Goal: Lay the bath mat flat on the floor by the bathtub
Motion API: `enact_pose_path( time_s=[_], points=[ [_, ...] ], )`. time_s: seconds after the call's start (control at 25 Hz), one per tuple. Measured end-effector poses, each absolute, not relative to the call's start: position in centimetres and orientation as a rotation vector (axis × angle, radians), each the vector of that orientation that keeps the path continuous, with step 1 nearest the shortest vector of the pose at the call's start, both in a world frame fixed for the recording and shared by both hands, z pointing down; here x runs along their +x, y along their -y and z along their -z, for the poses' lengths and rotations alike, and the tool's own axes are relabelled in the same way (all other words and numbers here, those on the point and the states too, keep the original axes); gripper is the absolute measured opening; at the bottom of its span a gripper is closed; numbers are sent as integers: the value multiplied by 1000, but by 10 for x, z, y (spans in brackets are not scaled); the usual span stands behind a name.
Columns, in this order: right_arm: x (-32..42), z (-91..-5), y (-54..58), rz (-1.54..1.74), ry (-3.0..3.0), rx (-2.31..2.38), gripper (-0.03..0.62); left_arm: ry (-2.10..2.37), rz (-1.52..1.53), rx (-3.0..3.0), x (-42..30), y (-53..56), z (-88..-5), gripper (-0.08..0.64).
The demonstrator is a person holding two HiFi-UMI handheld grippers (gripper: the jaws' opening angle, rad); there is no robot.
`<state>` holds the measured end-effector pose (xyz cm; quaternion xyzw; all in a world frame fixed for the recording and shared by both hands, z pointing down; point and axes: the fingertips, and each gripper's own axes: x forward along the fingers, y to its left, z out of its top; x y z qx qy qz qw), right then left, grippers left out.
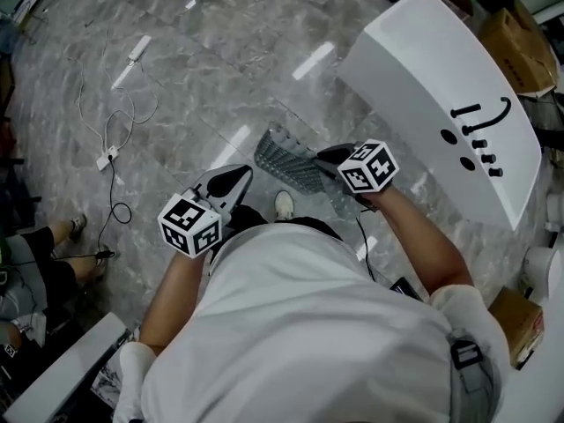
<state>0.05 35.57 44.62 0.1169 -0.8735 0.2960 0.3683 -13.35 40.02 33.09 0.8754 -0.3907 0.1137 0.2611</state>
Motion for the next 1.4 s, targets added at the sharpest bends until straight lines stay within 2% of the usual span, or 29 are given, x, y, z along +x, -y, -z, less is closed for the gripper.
enact_pose_path(
  time_s=[0.84, 1.4],
  points=[
    [-49, -420, 26, -782, 2219, 540, 49, 690, -384, 2561, -174, -35, -337, 20],
    [41, -432, 371, -827, 2269, 638, 48, 847, -325, 2436, -105, 201, -352, 20]
  ],
)
